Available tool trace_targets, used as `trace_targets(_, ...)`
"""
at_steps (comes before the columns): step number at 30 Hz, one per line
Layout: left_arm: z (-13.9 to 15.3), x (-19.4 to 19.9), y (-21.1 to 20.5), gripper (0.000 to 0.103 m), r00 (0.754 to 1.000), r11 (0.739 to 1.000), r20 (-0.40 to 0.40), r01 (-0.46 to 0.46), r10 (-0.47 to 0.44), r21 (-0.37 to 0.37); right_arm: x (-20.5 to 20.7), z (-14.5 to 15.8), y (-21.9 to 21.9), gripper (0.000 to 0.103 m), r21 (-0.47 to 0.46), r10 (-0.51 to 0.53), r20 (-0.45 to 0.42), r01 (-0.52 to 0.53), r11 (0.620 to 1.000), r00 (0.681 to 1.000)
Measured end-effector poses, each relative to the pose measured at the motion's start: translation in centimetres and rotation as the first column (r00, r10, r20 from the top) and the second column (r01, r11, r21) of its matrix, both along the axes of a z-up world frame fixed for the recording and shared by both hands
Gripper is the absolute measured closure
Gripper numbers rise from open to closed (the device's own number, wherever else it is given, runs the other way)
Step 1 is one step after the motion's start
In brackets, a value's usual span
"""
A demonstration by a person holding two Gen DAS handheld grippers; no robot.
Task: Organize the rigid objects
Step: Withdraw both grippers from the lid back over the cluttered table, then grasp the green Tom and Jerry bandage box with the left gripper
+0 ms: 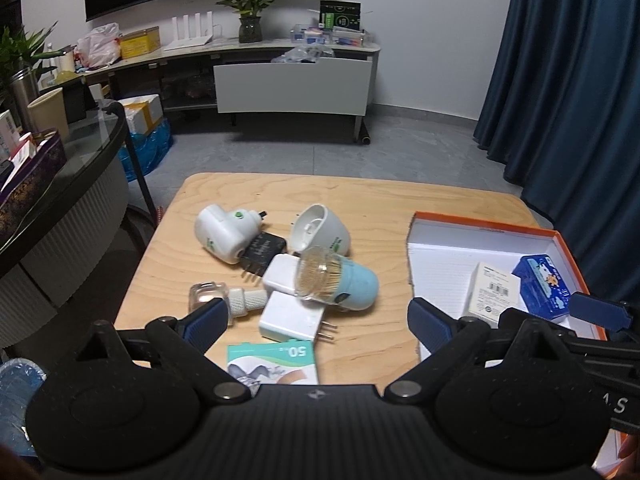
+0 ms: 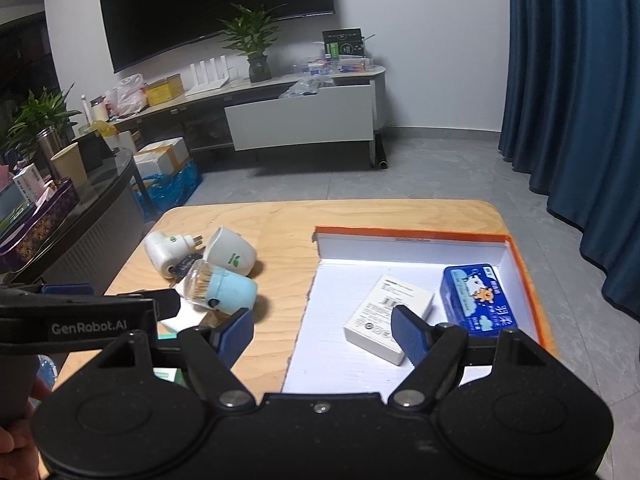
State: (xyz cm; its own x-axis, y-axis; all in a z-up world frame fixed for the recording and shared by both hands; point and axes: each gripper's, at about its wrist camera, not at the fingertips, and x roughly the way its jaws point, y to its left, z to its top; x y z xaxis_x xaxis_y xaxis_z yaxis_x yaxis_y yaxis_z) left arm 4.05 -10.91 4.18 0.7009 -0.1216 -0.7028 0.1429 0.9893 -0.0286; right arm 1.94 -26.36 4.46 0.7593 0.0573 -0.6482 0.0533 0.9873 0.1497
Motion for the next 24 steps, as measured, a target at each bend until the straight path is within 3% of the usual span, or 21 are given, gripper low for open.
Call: trace_targets(24,0.0,-0.1,4.2,0.004,0.997,0.997,-0.003,-0.073,0.073,-0.005,1.3,-0.1,4.2,0.013,-0.007,0.087,-0.009,-0.087,0.996,0.996)
